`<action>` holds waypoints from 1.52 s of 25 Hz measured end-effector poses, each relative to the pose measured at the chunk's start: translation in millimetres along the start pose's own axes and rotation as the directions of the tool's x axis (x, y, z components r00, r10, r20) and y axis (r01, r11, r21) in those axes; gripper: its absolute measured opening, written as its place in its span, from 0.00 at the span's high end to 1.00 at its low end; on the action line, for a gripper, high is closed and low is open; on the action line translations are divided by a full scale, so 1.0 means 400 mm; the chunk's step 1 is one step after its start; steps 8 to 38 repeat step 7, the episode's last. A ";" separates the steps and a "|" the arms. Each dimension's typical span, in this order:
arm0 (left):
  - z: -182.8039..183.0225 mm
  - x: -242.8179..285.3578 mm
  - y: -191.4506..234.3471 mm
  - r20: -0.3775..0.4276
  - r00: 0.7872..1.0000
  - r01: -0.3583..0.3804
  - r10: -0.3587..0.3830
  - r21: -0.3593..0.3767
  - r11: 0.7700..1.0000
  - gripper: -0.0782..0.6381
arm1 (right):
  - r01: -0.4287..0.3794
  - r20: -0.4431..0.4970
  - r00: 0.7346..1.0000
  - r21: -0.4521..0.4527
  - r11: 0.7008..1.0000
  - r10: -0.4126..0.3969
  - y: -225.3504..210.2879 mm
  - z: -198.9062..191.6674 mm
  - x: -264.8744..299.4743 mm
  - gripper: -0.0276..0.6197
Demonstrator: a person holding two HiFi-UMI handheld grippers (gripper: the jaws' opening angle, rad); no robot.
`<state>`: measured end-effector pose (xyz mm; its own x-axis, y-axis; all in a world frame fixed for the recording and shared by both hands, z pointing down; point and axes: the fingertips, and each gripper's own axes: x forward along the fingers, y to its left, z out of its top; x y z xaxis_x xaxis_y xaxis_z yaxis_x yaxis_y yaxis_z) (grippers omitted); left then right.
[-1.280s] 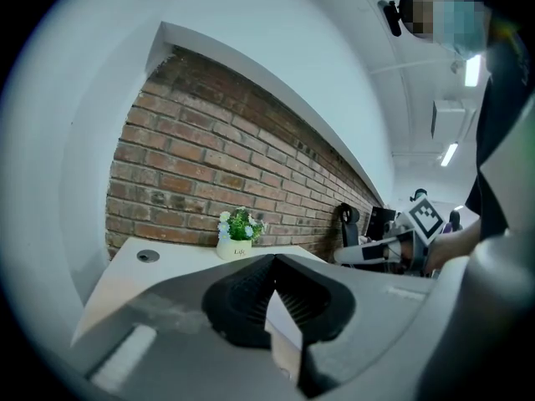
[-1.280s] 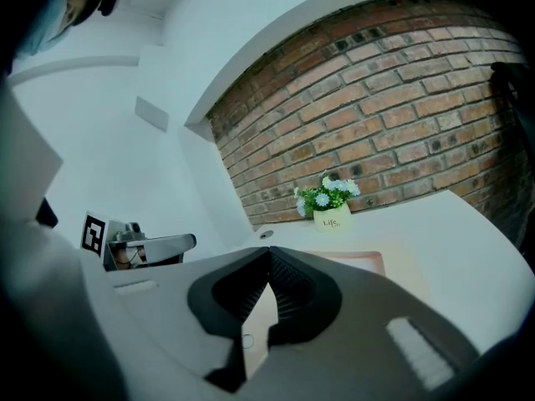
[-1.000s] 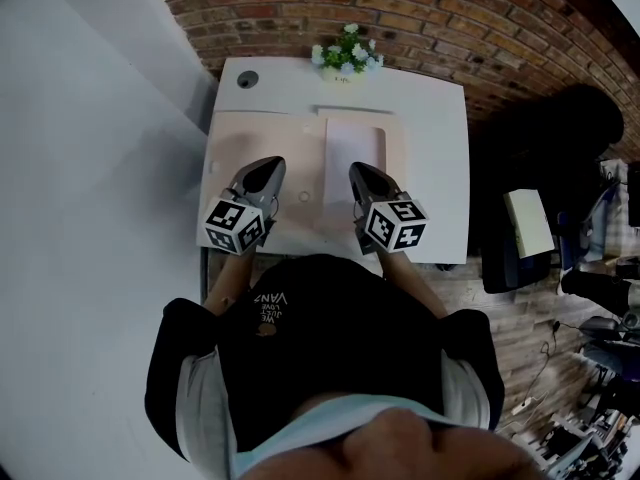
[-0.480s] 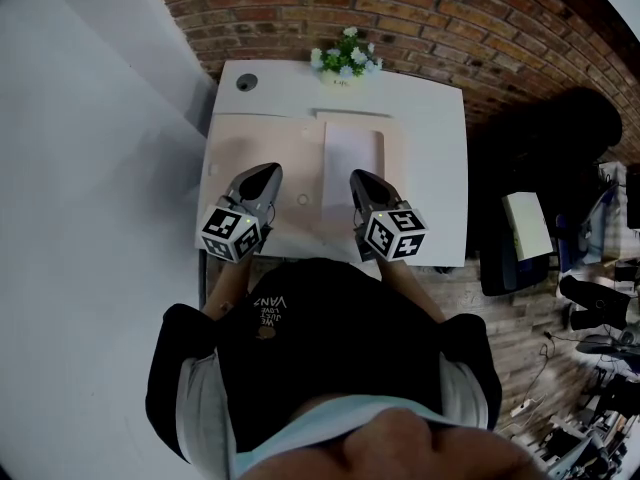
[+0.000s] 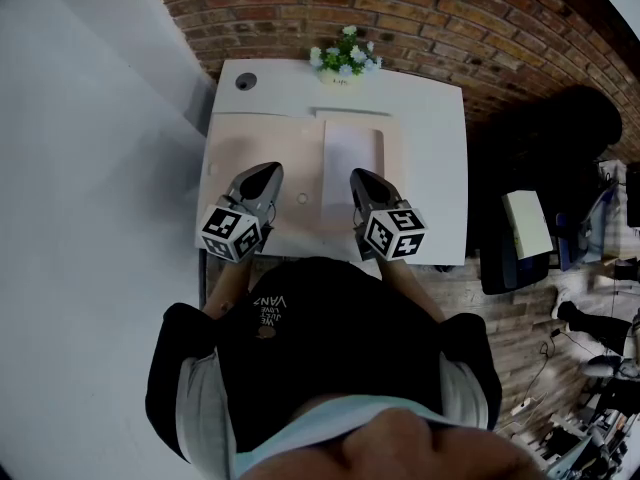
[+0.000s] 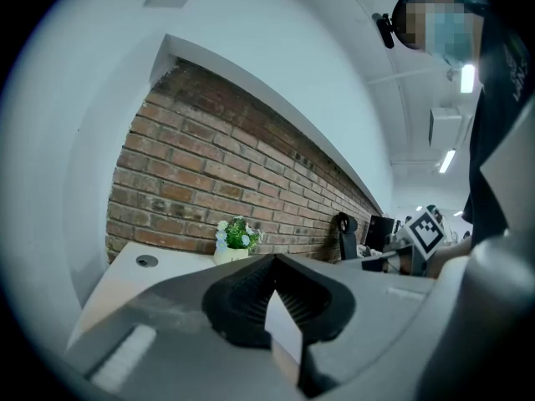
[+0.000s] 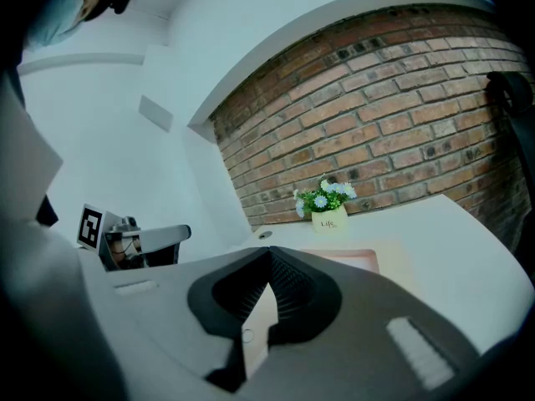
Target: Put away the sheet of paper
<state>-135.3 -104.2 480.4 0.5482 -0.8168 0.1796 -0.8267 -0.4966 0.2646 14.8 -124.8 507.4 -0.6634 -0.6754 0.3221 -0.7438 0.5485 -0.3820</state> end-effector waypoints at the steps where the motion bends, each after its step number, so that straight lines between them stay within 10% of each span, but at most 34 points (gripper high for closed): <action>1: 0.001 0.001 -0.002 -0.001 1.000 0.000 0.000 -0.001 1.000 0.89 | 0.001 -0.002 1.000 0.000 1.000 -0.001 0.000 0.000 0.000 0.96; 38: -0.001 0.010 -0.010 -0.005 1.000 0.011 -0.011 -0.003 1.000 0.89 | 0.003 -0.007 1.000 -0.001 1.000 -0.003 0.001 -0.001 0.003 0.96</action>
